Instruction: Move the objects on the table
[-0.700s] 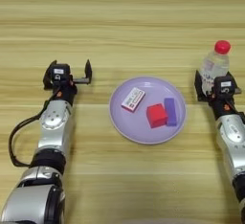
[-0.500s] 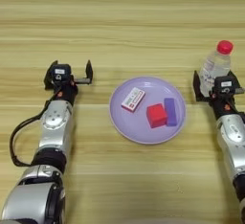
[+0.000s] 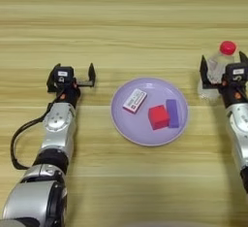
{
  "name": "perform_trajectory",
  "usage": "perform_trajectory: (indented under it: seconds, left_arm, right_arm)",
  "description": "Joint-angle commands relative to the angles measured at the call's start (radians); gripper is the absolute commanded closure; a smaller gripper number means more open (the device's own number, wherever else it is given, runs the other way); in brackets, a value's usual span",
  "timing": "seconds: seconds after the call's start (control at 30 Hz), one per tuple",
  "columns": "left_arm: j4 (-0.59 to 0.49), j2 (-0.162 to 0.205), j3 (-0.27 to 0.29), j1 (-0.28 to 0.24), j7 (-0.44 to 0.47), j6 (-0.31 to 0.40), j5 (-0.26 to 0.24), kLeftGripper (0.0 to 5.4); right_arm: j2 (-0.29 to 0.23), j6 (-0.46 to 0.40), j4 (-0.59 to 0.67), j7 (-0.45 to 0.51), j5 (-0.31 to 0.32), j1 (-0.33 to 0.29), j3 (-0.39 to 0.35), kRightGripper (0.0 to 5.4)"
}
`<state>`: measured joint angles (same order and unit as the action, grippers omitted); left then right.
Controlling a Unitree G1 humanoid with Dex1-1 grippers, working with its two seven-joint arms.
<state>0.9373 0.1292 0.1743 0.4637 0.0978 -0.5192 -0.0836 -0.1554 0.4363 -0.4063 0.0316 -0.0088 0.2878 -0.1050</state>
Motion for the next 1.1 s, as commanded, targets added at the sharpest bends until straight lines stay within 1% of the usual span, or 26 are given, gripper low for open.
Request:
perform_trajectory:
  seconds: [0.03, 0.23, 0.37, 0.47, 0.53, 0.6, 0.7, 0.8, 0.9, 0.97, 1.03, 1.1]
  left_arm:
    - [0.017, 0.002, -0.003, 0.017, -0.002, -0.009, 0.007, 0.00]
    - [0.027, 0.000, -0.004, 0.023, -0.003, -0.012, 0.008, 0.00]
    - [0.032, 0.000, -0.004, 0.025, -0.004, -0.014, 0.008, 0.00]
    - [0.033, 0.000, -0.004, 0.026, -0.005, -0.016, 0.008, 0.00]
    - [0.031, 0.001, -0.003, 0.026, -0.006, -0.017, 0.008, 0.00]
    - [0.028, 0.002, -0.003, 0.025, -0.006, -0.018, 0.007, 0.00]
    - [0.016, 0.001, -0.002, 0.023, -0.005, -0.022, 0.005, 0.00]
    - [-0.002, -0.001, -0.001, 0.018, -0.003, -0.029, 0.002, 0.00]
    - [-0.014, -0.001, -0.001, 0.013, -0.004, -0.031, 0.001, 0.00]
    - [-0.037, -0.002, -0.003, 0.005, -0.006, -0.033, 0.002, 0.00]
    - [-0.090, 0.000, -0.010, -0.015, -0.015, -0.040, 0.013, 0.00]
    - [-0.157, -0.002, -0.017, -0.039, -0.013, -0.035, 0.015, 0.00]
  right_arm:
    - [-0.012, -0.047, 0.124, 0.018, 0.022, -0.004, -0.003, 0.05]
    - [-0.014, -0.095, 0.269, 0.029, 0.045, -0.042, -0.012, 0.05]
    - [-0.019, -0.108, 0.343, 0.027, 0.058, -0.068, -0.029, 0.05]
    - [-0.028, -0.117, 0.408, 0.004, 0.064, -0.089, -0.068, 0.05]
    - [-0.041, -0.122, 0.416, -0.023, 0.059, -0.092, -0.111, 0.05]
    - [-0.059, -0.128, 0.383, -0.043, 0.060, -0.085, -0.152, 0.05]
    - [-0.096, -0.128, 0.283, -0.063, 0.063, -0.063, -0.207, 0.05]
    - [-0.113, -0.124, 0.219, -0.076, 0.071, -0.052, -0.239, 0.05]
    - [-0.130, -0.114, 0.153, -0.077, 0.072, -0.034, -0.252, 0.05]
    - [-0.135, -0.116, 0.086, -0.068, 0.074, -0.018, -0.249, 0.05]
    - [-0.138, -0.121, -0.011, -0.057, 0.068, -0.002, -0.236, 0.05]
    - [-0.134, -0.108, -0.090, -0.051, 0.062, 0.011, -0.223, 0.05]
